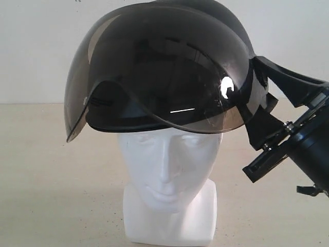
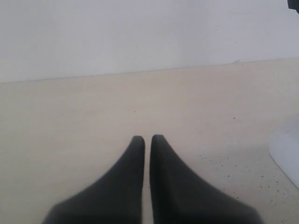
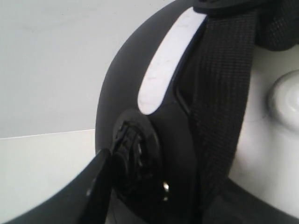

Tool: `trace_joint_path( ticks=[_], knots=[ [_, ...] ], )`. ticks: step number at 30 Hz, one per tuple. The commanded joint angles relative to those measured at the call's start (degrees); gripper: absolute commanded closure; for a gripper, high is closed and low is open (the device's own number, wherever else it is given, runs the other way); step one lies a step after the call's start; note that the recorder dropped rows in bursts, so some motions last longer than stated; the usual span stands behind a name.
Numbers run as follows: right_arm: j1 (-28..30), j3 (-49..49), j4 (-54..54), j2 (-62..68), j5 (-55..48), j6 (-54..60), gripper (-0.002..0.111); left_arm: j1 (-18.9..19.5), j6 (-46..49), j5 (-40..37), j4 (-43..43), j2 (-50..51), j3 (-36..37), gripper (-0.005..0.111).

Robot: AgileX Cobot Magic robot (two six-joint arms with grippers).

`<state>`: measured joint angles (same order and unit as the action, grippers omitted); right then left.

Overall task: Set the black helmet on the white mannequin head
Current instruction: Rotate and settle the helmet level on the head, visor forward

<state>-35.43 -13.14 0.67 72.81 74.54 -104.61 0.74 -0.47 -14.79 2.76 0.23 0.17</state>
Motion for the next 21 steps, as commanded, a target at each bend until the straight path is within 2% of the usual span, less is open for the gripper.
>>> trace_joint_path(
  ticks=[1,21],
  knots=[
    [0.44,1.99,1.34,1.03,-4.57,0.19,0.108,0.02,0.13,0.14,-0.45,-0.23,-0.17,0.102],
    [0.44,4.0,1.59,1.03,-4.57,0.02,0.108,0.02,0.13,0.14,-0.45,-0.23,-0.17,0.102]
  ],
)
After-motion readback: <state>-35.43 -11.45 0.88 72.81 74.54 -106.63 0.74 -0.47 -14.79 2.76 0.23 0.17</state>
